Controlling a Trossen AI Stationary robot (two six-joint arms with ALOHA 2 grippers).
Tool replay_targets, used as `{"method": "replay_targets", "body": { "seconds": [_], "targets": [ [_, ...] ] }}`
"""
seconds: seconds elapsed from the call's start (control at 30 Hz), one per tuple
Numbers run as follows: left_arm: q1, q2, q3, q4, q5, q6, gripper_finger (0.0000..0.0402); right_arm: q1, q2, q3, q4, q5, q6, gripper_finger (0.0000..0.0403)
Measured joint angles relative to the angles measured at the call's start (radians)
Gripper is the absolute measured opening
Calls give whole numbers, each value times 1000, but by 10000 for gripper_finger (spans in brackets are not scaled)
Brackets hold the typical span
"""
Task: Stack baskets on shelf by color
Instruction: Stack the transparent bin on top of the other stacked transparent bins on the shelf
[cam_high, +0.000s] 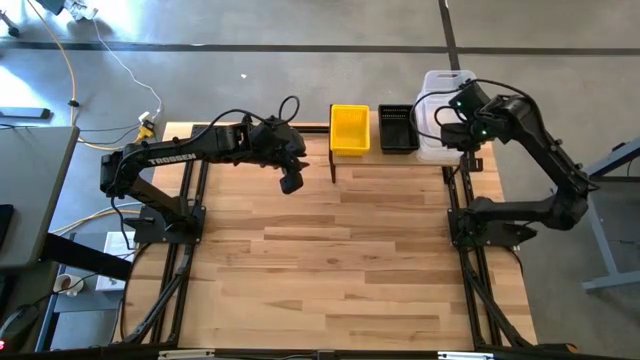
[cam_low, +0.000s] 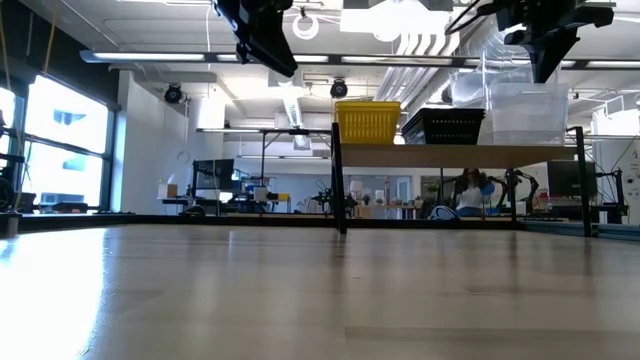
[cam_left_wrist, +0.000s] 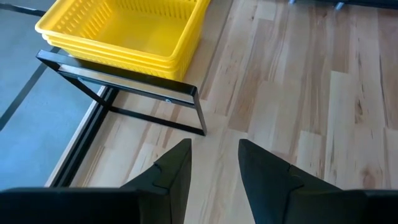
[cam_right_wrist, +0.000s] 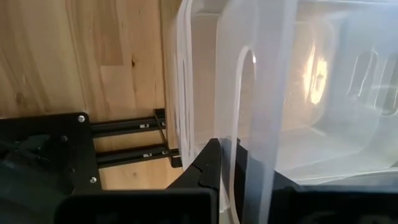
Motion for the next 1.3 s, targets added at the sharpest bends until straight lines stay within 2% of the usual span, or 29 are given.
{"method": "replay_targets", "body": {
  "seconds": [0.87,1.13,1.3],
  "targets": [
    [0,0,0,0,0,0,122,17,0,0,0,8,59,2],
    [0,0,0,-1,0,0,122,47,-1,0,1,3,79,50],
    [0,0,0,-1,0,1,122,58,-2,0,1,77,80,67]
  ]
}}
